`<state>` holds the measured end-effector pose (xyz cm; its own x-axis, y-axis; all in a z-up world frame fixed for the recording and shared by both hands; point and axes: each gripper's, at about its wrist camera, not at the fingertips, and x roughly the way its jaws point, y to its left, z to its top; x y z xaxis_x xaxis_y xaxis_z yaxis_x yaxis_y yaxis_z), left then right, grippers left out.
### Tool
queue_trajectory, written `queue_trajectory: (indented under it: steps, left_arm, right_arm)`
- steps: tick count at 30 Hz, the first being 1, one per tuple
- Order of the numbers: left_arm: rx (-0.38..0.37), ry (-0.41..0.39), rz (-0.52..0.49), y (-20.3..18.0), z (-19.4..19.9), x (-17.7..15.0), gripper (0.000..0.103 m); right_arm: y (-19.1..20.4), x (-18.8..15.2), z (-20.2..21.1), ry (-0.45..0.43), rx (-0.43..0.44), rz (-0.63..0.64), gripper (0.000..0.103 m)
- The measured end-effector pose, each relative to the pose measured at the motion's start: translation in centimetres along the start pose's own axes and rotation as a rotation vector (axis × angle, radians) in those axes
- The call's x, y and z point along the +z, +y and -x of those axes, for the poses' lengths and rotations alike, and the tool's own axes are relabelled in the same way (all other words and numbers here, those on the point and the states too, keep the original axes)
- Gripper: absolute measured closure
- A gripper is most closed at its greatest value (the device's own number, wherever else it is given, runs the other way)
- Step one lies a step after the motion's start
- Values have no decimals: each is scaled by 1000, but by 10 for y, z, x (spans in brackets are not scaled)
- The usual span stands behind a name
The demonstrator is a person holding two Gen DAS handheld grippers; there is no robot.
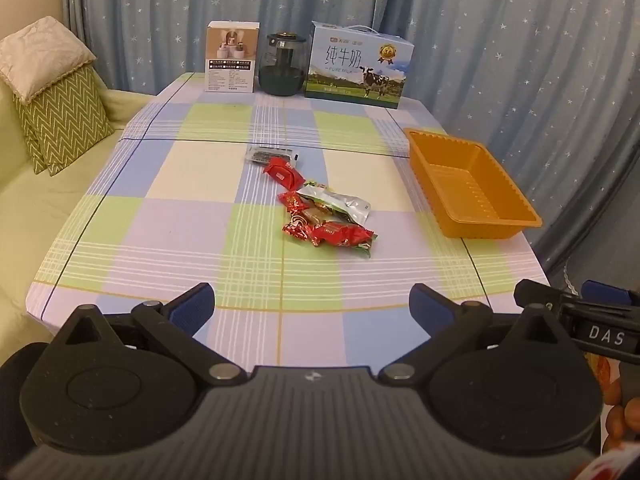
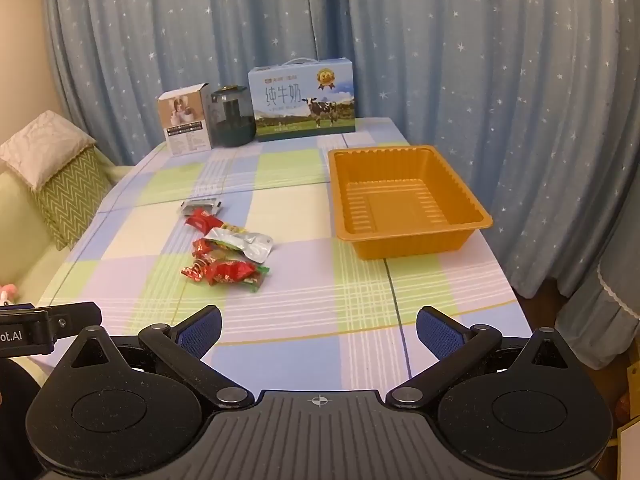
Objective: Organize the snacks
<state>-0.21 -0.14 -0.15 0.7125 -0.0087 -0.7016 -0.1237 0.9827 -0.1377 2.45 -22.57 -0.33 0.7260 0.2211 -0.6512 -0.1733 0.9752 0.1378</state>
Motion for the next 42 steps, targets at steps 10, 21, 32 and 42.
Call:
queue_trajectory:
  steps: [10,21,32,42]
  left_arm:
    - [7,-1,-13,-5,2,0,0]
    - [5,-2,-15,-6,2,1,0]
    - [5,-2,-15,-7,2,1,0]
    - [5,-6,-19,-8,2,1,0]
  right_arm:
    - [0,0,1,-2,1,0,0]
    - [1,1,3,-5,0,2,0]
    - [2,1,5,-6,0,3,0]
    - [2,1,5,-8,1,2,0]
